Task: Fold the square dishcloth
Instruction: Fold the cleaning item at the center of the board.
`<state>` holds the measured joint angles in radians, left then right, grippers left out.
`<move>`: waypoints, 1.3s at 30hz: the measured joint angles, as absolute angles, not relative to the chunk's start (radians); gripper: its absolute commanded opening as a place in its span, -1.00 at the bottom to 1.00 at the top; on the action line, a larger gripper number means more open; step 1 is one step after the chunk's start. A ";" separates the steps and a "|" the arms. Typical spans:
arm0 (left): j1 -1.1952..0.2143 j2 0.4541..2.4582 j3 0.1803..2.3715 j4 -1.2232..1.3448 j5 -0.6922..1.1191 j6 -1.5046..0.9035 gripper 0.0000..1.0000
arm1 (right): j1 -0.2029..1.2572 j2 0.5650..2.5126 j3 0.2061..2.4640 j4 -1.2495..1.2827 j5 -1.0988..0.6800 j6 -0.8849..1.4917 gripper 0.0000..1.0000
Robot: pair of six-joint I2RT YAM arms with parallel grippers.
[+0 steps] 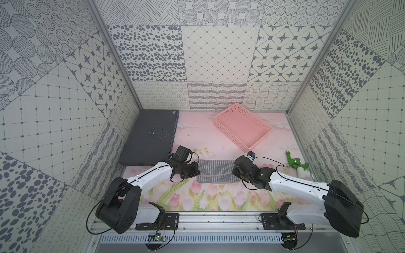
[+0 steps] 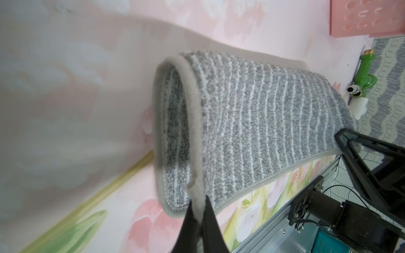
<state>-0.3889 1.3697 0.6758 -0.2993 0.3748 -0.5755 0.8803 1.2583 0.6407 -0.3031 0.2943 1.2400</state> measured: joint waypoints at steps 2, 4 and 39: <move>-0.398 1.375 0.669 -0.298 0.376 -0.583 -1.00 | 0.880 1.248 0.636 -0.316 0.297 1.241 -0.71; -0.407 1.381 0.662 -0.294 0.376 -0.591 -1.00 | 0.880 1.240 0.627 -0.326 0.297 1.242 -0.70; -0.463 1.443 0.620 -0.215 0.368 -0.651 -1.00 | 0.981 1.264 0.545 -0.369 0.295 1.359 -0.72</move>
<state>-0.4629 1.4429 0.6201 -0.2146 0.3679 -0.6514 0.9813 1.2644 0.5453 -0.3691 0.2951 1.3594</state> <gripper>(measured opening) 0.055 0.138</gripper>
